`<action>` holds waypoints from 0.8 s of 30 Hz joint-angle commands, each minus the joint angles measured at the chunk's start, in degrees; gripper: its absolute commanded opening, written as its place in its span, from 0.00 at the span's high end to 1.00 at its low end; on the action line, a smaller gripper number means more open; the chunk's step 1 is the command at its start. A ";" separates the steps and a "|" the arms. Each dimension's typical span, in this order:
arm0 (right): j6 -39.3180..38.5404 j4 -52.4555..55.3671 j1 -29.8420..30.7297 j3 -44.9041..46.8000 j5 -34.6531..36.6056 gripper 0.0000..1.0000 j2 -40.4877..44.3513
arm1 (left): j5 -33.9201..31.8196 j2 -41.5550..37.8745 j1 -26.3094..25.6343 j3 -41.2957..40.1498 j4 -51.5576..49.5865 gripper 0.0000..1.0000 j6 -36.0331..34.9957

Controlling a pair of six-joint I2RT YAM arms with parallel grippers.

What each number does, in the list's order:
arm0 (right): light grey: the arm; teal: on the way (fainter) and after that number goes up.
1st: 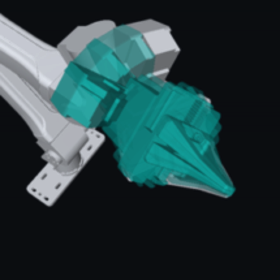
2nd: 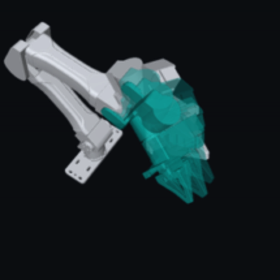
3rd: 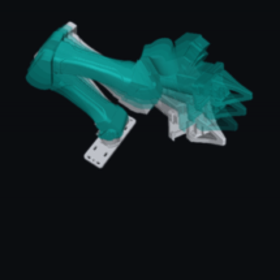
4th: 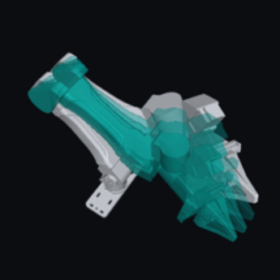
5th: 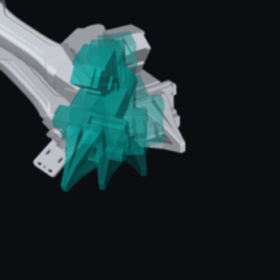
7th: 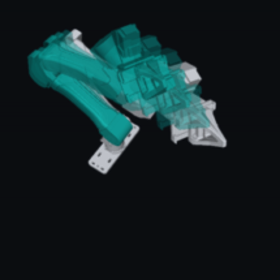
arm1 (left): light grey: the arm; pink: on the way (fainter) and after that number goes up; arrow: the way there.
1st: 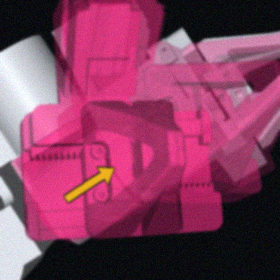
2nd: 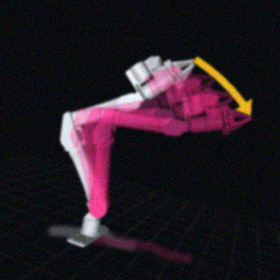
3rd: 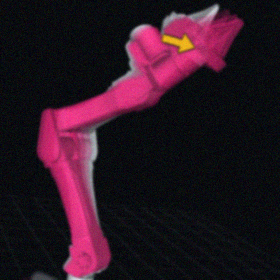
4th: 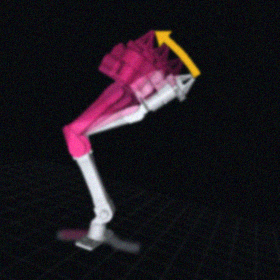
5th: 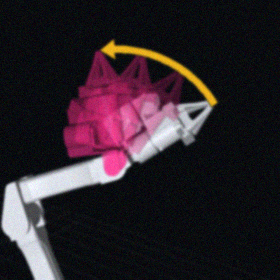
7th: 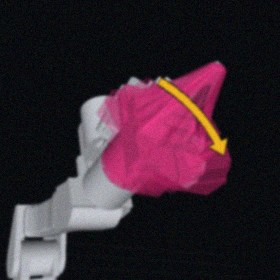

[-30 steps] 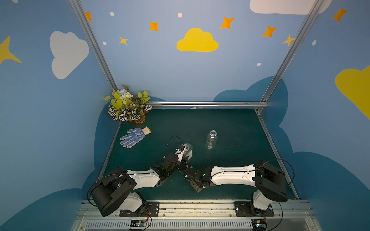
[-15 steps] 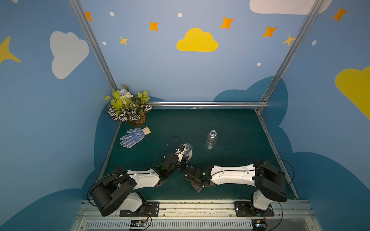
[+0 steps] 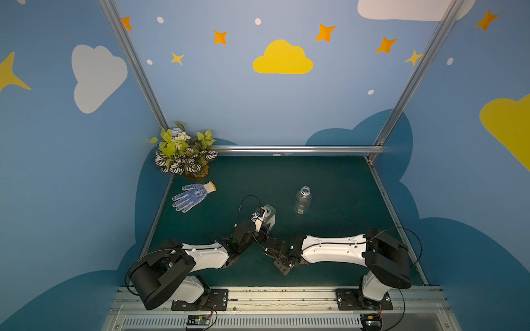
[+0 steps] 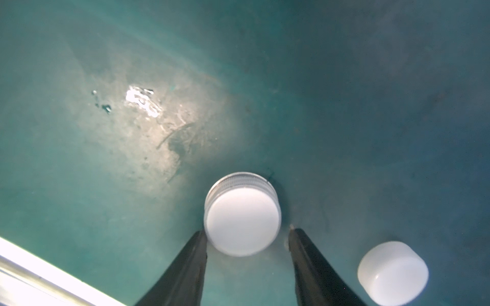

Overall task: Screw on the bottle caps
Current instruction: Screw the bottle cap onto the plastic bottle.

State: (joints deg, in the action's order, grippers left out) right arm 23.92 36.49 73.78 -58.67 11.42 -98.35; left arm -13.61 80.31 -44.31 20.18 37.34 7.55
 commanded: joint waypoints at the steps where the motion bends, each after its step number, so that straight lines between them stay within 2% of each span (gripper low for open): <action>1: -0.36 -3.79 -1.33 -3.28 0.29 0.45 -0.33 | 1.92 1.03 -1.21 0.10 -3.86 0.61 -0.53; 10: -1.38 -4.89 -1.87 -4.69 -0.52 0.46 -2.11 | 1.44 0.92 -1.30 0.12 -3.99 0.61 -0.45; 15: -1.52 -5.89 -1.88 -4.54 -0.37 0.46 -2.55 | -1.49 0.46 -1.28 0.45 -5.51 0.62 0.00; 19: -1.44 -6.65 -1.96 -3.95 0.01 0.47 -2.38 | -3.52 -0.34 0.07 0.51 -7.42 0.65 1.21; 24: -1.25 -7.94 -1.96 -2.70 0.49 0.49 -1.69 | -2.08 -1.19 2.90 -0.09 -8.57 0.66 3.76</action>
State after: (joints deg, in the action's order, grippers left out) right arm 23.03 33.74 72.20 -60.12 10.50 -99.83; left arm -17.12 79.42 -42.33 20.56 34.89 9.74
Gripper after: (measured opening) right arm 0.517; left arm 0.493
